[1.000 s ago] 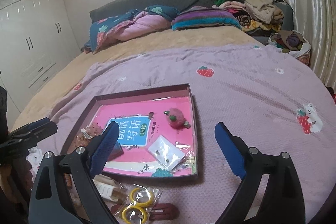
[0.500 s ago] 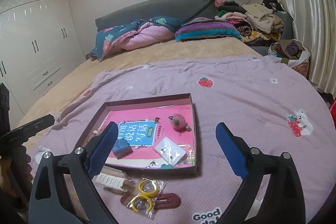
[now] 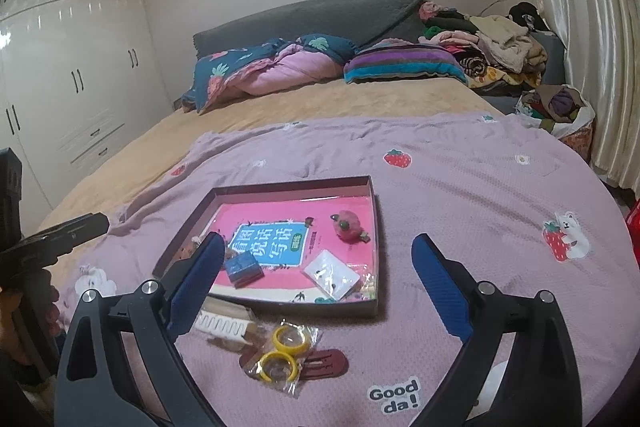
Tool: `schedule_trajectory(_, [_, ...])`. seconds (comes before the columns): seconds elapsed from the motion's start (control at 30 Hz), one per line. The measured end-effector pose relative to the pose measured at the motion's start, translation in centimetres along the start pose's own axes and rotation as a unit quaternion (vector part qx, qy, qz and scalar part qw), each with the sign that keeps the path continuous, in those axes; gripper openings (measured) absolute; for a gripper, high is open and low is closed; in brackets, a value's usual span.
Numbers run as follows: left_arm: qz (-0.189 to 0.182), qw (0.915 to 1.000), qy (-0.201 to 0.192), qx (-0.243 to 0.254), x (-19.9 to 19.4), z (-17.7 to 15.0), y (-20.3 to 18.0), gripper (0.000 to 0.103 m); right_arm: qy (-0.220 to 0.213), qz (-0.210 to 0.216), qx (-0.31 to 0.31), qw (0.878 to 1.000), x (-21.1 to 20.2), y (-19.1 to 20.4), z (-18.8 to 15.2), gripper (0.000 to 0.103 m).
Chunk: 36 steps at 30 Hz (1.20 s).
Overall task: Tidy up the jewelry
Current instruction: 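Withdraw both open tools from the box, then move the left tool to the pearl claw clip and close around it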
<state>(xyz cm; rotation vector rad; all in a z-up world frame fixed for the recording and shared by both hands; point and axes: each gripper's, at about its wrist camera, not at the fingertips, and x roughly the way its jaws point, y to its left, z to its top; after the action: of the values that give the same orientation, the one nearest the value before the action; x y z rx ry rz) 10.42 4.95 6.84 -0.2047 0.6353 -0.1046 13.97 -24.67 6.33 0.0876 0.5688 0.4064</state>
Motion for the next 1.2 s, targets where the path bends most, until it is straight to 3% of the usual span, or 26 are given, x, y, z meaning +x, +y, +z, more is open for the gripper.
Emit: schedule_trajectory(1.2, [0.032,0.9953,0.089,0.021,0.4,-8.1,0.9,0.094,0.07,0.043,-0.047,0.996,0.7,4.4,-4.5,0.094])
